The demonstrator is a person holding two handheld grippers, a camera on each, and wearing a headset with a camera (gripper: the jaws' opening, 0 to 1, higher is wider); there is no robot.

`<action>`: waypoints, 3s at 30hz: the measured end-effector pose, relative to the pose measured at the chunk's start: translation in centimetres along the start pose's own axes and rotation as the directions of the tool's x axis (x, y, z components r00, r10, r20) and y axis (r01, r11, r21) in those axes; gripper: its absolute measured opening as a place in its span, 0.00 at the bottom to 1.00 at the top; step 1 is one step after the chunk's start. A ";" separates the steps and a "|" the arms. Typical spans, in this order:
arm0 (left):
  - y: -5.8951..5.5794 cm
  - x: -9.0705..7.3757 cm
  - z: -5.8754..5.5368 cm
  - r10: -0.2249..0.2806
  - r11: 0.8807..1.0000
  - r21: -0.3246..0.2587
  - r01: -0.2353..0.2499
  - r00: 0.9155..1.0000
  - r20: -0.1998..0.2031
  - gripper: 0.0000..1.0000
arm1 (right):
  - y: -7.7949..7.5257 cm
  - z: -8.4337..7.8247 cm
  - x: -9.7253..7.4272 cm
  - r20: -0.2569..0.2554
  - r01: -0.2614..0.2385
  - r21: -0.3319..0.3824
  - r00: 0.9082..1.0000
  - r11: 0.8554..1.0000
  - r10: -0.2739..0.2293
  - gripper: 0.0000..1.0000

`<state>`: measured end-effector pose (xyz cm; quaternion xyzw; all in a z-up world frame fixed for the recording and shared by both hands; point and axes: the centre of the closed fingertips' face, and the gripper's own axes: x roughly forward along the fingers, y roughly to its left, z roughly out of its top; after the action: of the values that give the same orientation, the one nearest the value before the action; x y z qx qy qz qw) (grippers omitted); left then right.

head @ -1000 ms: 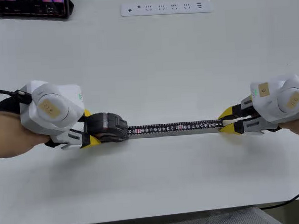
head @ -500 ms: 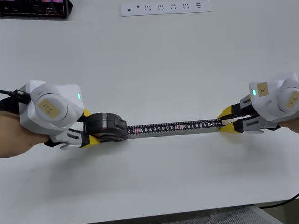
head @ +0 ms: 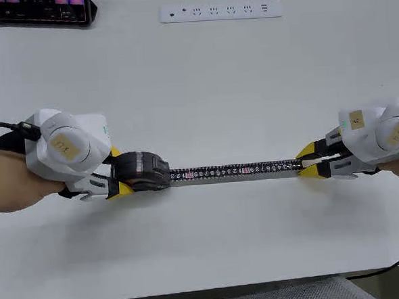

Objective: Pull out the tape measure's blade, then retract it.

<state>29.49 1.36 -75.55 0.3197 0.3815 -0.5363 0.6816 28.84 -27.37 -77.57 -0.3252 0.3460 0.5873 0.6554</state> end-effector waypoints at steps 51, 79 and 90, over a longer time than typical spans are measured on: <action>0.1 0.1 0.5 0.016 0.999 -0.051 -0.015 1.000 0.021 0.28 | 0.0 0.3 0.3 -0.027 -0.001 0.048 1.000 0.999 0.002 0.12; 0.3 -2.1 0.4 0.072 0.987 -0.148 -0.061 0.995 0.073 0.37 | 0.3 2.2 -0.4 0.034 0.058 0.152 0.997 0.987 -0.063 0.25; 0.4 -4.1 1.0 0.145 0.962 -0.252 -0.104 0.978 0.151 0.45 | 0.9 3.3 -1.1 0.093 0.129 0.279 0.983 0.952 -0.160 0.36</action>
<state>29.52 2.67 -71.49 0.2111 0.3643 -0.4666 0.7778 28.14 -25.17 -74.89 -0.2226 0.3603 0.5025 0.7537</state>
